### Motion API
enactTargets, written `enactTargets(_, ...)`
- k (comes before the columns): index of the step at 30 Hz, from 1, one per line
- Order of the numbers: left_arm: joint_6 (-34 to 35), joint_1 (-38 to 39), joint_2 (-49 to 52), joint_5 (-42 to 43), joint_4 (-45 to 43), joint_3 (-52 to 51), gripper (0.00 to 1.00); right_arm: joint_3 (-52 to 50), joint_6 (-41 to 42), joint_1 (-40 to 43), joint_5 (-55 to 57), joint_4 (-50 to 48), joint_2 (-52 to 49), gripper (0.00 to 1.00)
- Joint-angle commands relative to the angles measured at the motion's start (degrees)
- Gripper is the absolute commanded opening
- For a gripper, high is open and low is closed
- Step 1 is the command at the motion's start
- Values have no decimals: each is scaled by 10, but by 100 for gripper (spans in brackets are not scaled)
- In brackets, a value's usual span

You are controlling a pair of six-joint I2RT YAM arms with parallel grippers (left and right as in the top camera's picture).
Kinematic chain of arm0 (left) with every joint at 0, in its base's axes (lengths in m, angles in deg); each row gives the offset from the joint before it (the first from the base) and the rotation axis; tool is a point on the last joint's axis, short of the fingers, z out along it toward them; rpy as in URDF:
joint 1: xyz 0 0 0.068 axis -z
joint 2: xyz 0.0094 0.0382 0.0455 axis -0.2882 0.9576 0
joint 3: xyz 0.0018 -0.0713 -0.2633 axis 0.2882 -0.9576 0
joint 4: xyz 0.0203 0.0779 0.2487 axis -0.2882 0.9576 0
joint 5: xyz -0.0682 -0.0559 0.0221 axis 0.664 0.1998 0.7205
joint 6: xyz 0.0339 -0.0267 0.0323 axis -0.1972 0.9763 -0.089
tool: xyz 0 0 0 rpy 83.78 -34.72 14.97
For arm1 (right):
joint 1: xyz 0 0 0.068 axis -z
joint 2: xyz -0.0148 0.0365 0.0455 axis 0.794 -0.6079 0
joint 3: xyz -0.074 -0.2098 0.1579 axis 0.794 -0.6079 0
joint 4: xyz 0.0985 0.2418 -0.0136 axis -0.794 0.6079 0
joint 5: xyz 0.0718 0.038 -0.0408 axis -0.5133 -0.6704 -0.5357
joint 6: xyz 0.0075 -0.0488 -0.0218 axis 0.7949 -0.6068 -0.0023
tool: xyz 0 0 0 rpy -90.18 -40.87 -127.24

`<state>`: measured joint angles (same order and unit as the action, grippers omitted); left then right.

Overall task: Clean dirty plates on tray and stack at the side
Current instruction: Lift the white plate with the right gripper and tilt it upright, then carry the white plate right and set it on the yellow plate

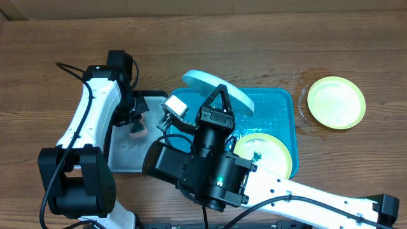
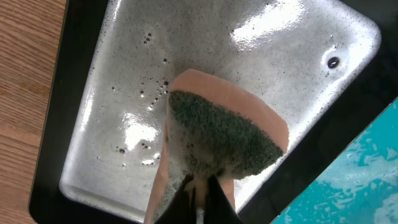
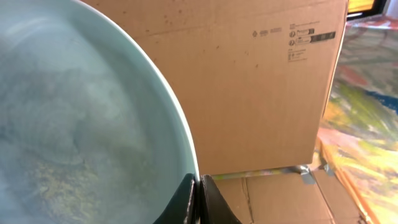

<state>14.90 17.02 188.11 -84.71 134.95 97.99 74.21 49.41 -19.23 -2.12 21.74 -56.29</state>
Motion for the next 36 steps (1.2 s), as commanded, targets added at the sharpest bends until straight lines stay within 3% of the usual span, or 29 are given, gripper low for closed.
enactTargets(1, -11, 0, -19, 7, 0, -5, 4, 12, 0, -6, 17, -10, 17, 4)
enactTargets(4, -12, 0, -19, 9, 0, -5, 4, 10, 47, 35, -81, -5, 15, 4)
enactTargets(7, -22, 0, -19, 14, 3, -5, 4, 10, 57, 27, 13, -27, 16, 4)
enactTargets(10, -22, 0, -19, 17, -2, -5, 4, 10, 58, 52, -170, -20, 19, 4)
enactTargets(13, -22, 0, -19, 19, 1, -5, 4, 10, 115, 53, -66, 0, 13, 4)
enactTargets(14, -24, 0, -19, 19, 4, -5, 4, 10, 120, 45, -85, -3, 14, 4)
enactTargets(15, -26, 0, -19, 19, 2, -5, 4, 10, 102, 61, -181, -5, 14, 4)
enactTargets(19, -26, 0, -19, 19, 4, -5, 4, 9, 153, 52, -64, 9, 12, 4)
enactTargets(22, -29, 0, -19, 19, 2, -5, 4, 8, 139, 61, -168, 10, 12, 4)
enactTargets(25, -29, 1, -19, 19, 4, -5, 4, 8, 190, 51, -127, 22, 12, 4)
enactTargets(28, -31, 1, -19, 19, 3, -5, 4, 7, 202, 84, -298, 30, 10, 4)
enactTargets(36, -37, 1, -19, 19, 10, -5, 4, -8, 447, 293, -665, 50, -11, 4)
